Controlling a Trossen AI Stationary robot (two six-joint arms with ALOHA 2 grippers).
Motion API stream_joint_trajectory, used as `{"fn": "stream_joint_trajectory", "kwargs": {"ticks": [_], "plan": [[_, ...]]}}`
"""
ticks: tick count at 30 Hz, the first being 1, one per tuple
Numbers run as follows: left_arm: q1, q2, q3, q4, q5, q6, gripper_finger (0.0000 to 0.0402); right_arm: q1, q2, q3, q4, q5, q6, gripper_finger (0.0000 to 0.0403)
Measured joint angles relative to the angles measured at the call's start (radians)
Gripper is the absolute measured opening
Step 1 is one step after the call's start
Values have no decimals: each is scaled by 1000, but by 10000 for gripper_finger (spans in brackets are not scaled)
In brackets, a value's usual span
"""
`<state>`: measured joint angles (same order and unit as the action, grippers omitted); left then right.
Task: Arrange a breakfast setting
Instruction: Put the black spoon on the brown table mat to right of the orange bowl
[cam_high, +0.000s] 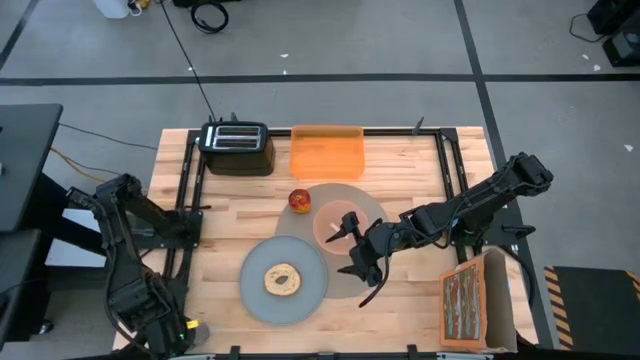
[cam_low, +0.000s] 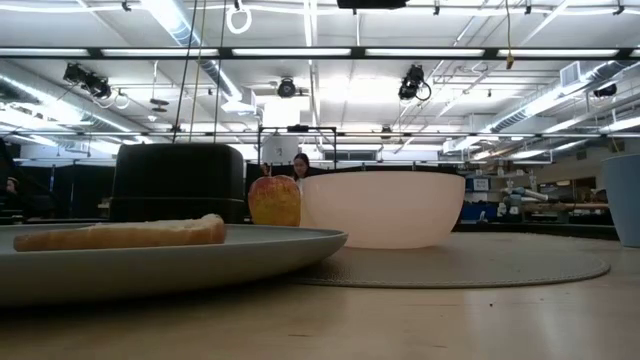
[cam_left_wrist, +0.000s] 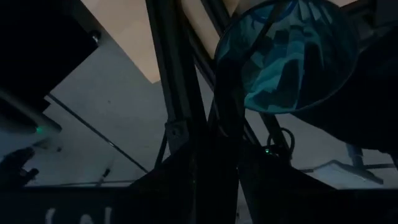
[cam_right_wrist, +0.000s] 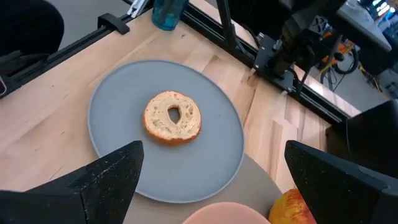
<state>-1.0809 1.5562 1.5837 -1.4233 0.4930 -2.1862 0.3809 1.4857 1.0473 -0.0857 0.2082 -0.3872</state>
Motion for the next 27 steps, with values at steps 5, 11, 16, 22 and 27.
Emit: {"fn": "stream_joint_trajectory", "kwargs": {"ticks": [5, 11, 16, 22, 27], "plan": [[8, 0, -11, -3, -1, -21, 121, 0, 0, 0, 0, -1, -18, 399], [8, 1, -36, 38, -1, -30, 121, 0, 0, 0, 0, -4, -33, 399], [8, 1, -36, 38, -1, -59, 121, 0, 0, 0, -4, -7, -35, 399], [7, 15, -37, 37, 3, -65, 121, -8, 0, 0, -13, -47, -35, 399], [11, 23, -37, 35, 28, -71, 121, -24, 0, 0, -14, -53, -35, 399]]}}
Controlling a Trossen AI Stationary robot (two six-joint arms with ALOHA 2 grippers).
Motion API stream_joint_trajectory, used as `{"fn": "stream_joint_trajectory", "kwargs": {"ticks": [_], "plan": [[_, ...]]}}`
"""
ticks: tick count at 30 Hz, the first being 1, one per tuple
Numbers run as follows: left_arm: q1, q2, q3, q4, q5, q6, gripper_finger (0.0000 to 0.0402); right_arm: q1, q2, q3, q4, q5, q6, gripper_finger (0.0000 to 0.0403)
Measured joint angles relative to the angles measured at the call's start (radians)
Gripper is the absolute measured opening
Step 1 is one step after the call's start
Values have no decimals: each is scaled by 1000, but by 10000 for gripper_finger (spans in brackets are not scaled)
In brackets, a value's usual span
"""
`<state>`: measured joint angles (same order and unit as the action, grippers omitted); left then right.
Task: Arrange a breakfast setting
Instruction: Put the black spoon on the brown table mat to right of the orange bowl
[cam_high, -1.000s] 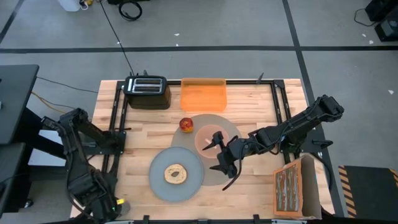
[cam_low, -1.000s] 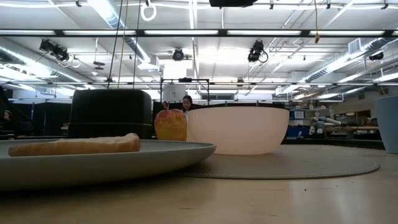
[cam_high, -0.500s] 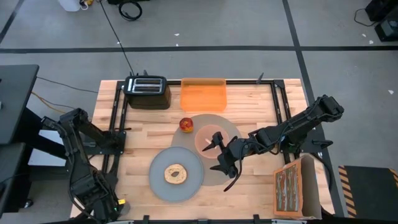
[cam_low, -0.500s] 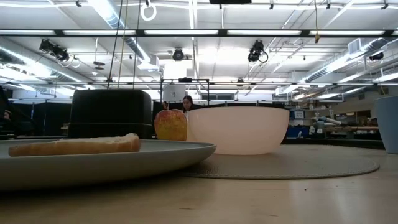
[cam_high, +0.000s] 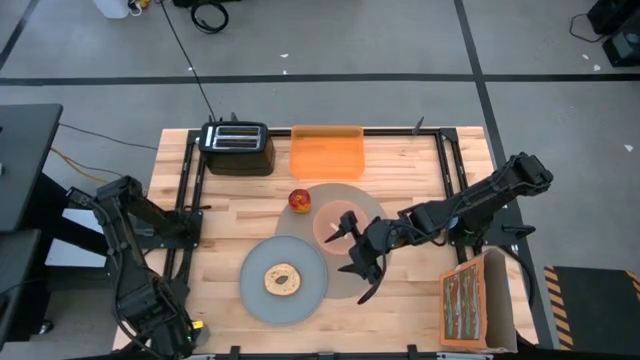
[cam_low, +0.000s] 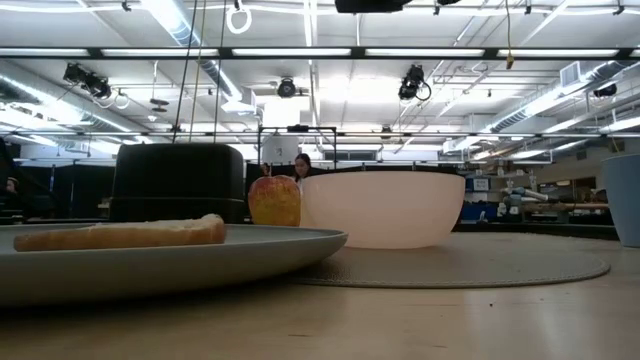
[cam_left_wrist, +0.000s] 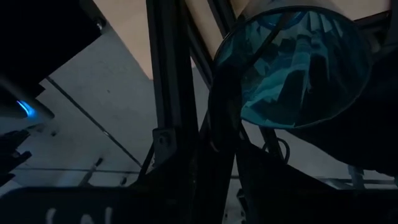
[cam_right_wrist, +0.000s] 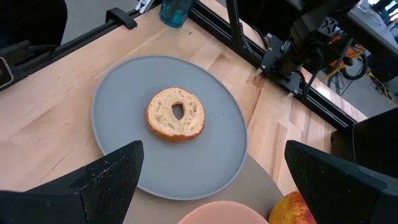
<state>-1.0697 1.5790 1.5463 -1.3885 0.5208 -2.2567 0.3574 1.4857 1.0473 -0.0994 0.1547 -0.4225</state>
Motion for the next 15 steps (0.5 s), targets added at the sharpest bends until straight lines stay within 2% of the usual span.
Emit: {"fn": "stream_joint_trajectory", "kwargs": {"ticks": [15], "plan": [[6, 31, 0, 3, 14, -3, 121, -16, 0, 0, -9, -26, 0, 399]]}}
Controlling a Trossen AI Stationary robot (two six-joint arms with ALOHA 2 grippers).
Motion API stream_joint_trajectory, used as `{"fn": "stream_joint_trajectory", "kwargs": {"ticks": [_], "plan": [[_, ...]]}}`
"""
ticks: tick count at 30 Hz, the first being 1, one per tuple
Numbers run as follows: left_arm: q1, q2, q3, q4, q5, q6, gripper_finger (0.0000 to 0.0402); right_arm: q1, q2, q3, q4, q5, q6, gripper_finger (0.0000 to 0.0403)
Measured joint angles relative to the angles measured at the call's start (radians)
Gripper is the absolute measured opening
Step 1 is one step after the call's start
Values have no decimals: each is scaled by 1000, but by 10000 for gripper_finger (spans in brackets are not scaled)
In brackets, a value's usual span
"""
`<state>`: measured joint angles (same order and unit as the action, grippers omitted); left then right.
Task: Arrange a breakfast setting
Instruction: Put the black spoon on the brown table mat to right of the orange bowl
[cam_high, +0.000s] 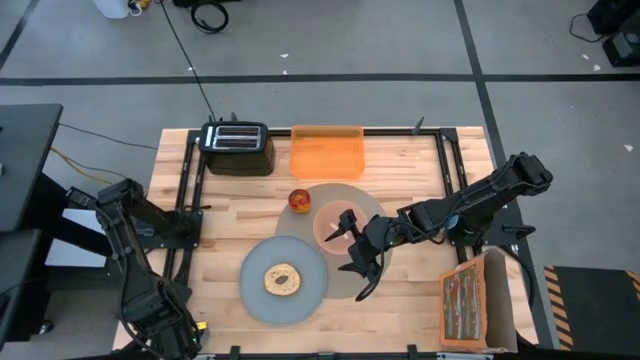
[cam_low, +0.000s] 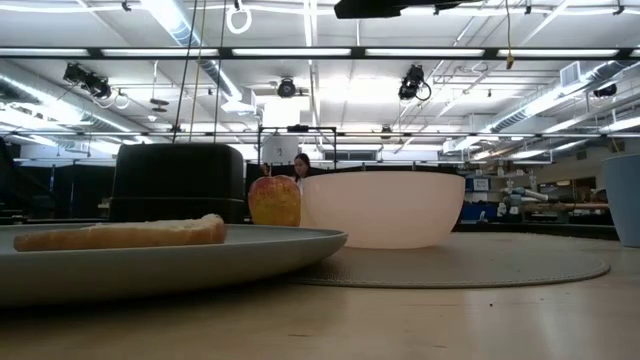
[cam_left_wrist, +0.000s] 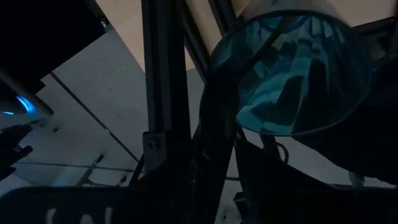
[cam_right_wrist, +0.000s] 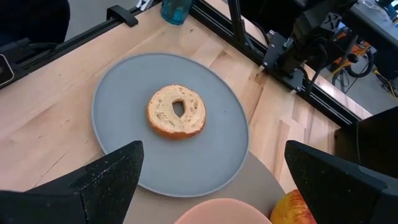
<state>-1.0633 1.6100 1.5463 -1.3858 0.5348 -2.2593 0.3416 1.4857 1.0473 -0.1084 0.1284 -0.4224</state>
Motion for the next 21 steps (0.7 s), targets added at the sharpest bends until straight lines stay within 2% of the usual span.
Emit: {"fn": "stream_joint_trajectory", "kwargs": {"ticks": [8, 21], "plan": [[-8, 7, 0, -5, 27, 0, 121, 0, 0, 0, 0, 0, 0, 399], [-6, 7, 0, -5, 13, 0, 101, 0, 0, 0, -8, 0, 0, 399]]}}
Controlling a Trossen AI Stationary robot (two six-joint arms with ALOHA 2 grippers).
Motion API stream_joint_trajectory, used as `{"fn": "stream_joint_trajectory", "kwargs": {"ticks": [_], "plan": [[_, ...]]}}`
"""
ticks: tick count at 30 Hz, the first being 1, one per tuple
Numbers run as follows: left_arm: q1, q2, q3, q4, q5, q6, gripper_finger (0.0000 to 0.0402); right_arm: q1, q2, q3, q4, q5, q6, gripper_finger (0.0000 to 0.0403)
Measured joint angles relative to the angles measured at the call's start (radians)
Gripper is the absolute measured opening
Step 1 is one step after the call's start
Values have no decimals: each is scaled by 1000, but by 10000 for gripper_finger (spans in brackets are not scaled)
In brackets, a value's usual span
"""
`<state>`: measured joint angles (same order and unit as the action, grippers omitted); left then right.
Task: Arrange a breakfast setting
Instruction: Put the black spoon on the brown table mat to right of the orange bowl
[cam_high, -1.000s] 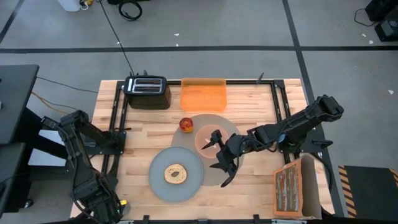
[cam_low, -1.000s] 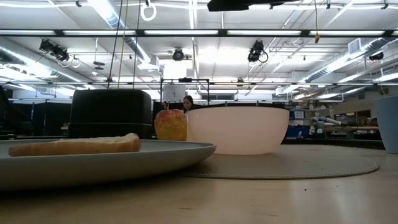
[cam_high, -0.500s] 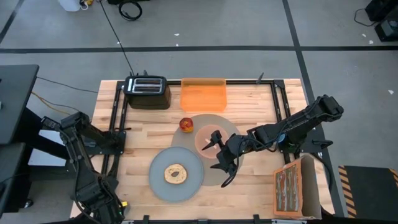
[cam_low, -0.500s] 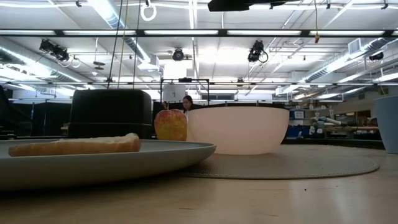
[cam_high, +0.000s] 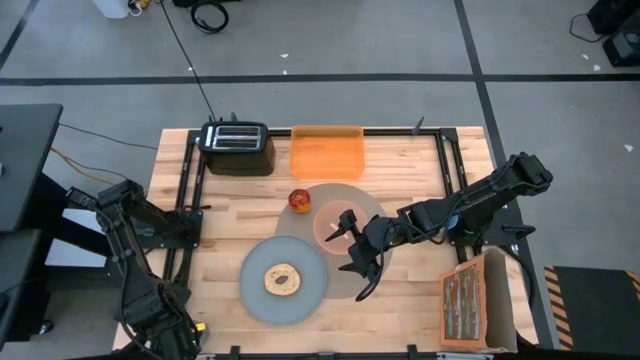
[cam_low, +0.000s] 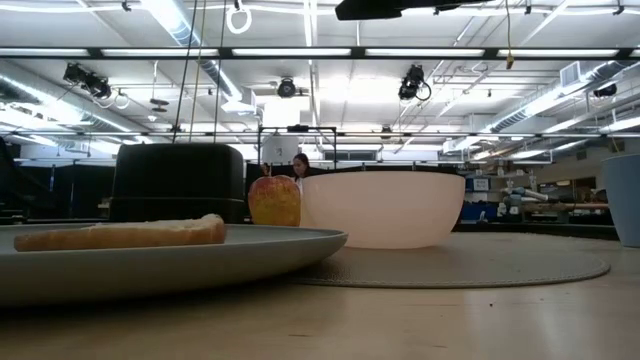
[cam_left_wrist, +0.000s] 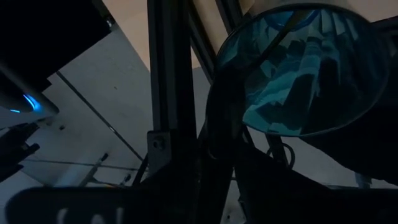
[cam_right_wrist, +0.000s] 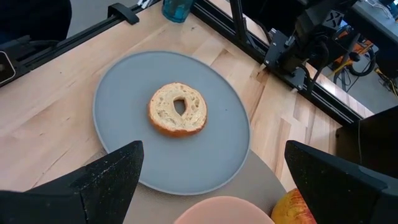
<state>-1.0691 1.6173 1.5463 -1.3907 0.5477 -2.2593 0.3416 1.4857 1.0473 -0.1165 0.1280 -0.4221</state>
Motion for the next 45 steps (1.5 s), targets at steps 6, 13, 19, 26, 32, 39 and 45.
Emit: {"fn": "stream_joint_trajectory", "kwargs": {"ticks": [6, 13, 19, 26, 32, 39, 45], "plan": [[0, 0, 0, -1, 0, 0, 81, 0, 0, 0, 0, 0, 0, 399], [2, 0, 0, -1, -26, -9, 87, 0, 0, 0, -4, 0, 0, 399], [-2, 0, 0, -22, -29, -13, 116, 0, 0, 0, -12, 0, 1, 399], [-9, 0, 0, -19, -38, -15, 123, 0, 0, 0, -12, 0, 3, 399], [-18, 1, -8, -7, -33, -26, 123, 2, 0, 0, -12, 0, 3, 399], [-17, 4, -74, 88, 30, -14, 123, 3, 0, 0, -12, 2, 2, 399], [-18, 0, -75, 87, 29, -8, 123, 3, 0, 0, -12, 5, 1, 399]]}}
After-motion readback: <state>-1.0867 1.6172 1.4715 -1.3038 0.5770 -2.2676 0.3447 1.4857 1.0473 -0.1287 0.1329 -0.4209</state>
